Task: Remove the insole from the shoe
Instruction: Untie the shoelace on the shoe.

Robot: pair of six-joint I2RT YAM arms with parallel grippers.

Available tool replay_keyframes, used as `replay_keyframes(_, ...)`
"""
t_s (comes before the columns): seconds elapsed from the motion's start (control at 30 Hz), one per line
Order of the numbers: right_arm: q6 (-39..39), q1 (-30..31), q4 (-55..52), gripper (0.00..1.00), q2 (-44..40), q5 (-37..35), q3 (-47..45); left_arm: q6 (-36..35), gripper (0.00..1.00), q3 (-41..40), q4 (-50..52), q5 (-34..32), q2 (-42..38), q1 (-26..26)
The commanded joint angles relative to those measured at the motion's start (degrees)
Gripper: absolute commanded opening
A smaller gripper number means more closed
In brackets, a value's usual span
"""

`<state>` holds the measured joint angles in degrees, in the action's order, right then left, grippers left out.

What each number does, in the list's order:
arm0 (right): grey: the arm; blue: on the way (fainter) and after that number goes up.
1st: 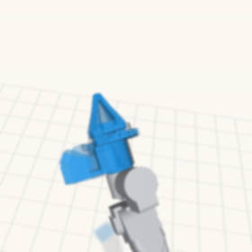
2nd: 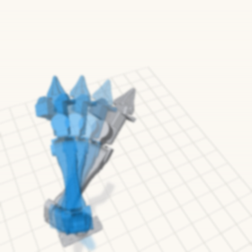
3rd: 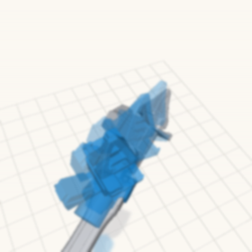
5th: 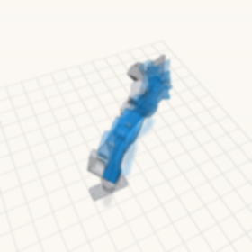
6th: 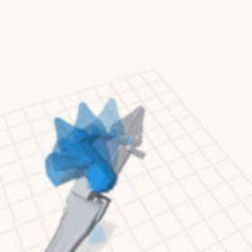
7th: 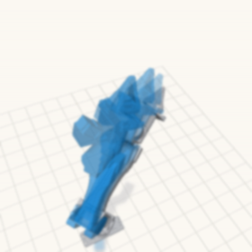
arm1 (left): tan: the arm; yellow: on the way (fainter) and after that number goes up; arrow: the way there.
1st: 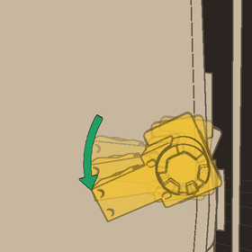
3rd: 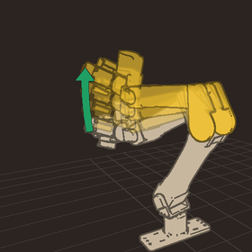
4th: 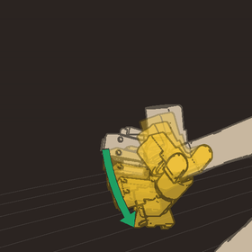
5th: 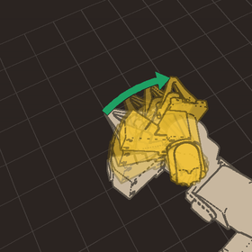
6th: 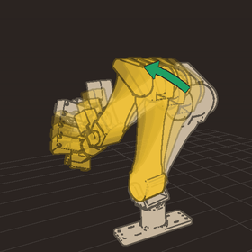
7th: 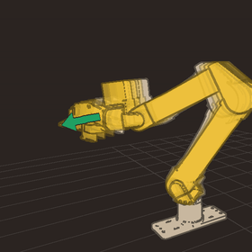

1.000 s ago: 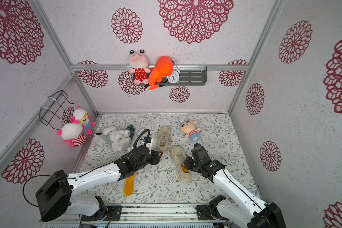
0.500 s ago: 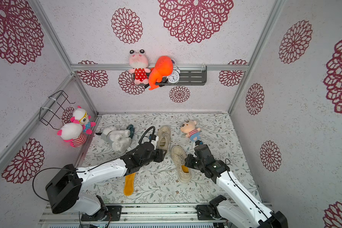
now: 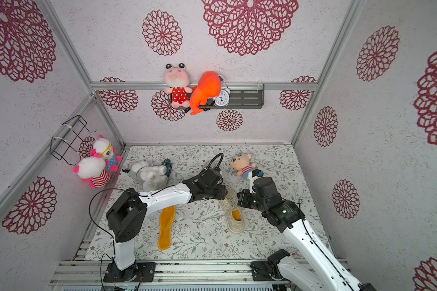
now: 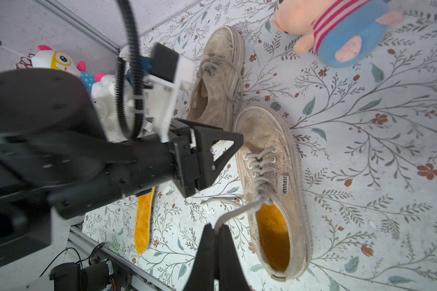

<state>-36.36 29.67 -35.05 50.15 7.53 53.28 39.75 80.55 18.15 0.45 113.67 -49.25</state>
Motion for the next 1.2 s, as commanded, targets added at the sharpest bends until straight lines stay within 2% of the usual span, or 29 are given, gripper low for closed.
replay_keyframes(0.0, 4.41, -0.22, -0.72, 0.0, -1.2, -0.74, 4.76, 0.45, 0.5, 2.2, 3.6, 3.14, 3.05, -0.27)
replay_keyframes(0.2, 7.03, -0.19, 1.39, 0.0, -1.29, 0.13, 8.6, -0.49, 0.46, 4.48, 5.04, 3.86, 5.83, -0.28)
replay_keyframes(0.43, 4.87, -0.23, 4.31, 0.0, 0.38, -0.15, 5.32, -0.33, 0.46, 3.67, 4.67, 1.51, 3.53, -0.32)
replay_keyframes(0.53, 3.71, -0.2, 6.94, 0.0, 2.98, 1.35, 2.62, 0.78, 0.49, -0.33, 1.15, -3.23, -3.29, -0.31)
replay_keyframes(0.67, 3.74, -0.06, 9.42, 0.0, 8.96, 4.5, 1.14, 3.42, 0.52, -7.53, -2.85, -13.42, -14.24, -0.2)
replay_keyframes(0.83, 5.35, 1.61, 11.55, 0.0, 17.06, 6.02, 2.01, 8.38, 0.53, -17.19, -3.02, -23.91, -27.74, 0.43)
replay_keyframes(0.93, 6.62, 2.4, 11.78, 0.0, 22.51, 5.58, 3.11, 10.49, 0.53, -22.11, -1.78, -27.67, -33.75, 0.56)
replay_keyframes(1.07, 9.24, 4.62, 9.8, 0.0, 29.89, 3.66, 6.0, 13.48, 0.53, -27.32, -0.68, -28.79, -38.77, 0.81)
replay_keyframes(1.1, 9.75, 5.09, 8.8, 0.12, 31.52, 2.8, 7.09, 13.98, 0.53, -28.32, -0.71, -28.75, -39.54, 0.82)
replay_keyframes(1.17, 10.16, 5.81, 6.8, 0.24, 33.14, 1.36, 8.9, 14.47, 0.53, -29.41, -0.68, -28.66, -40.49, 0.75)
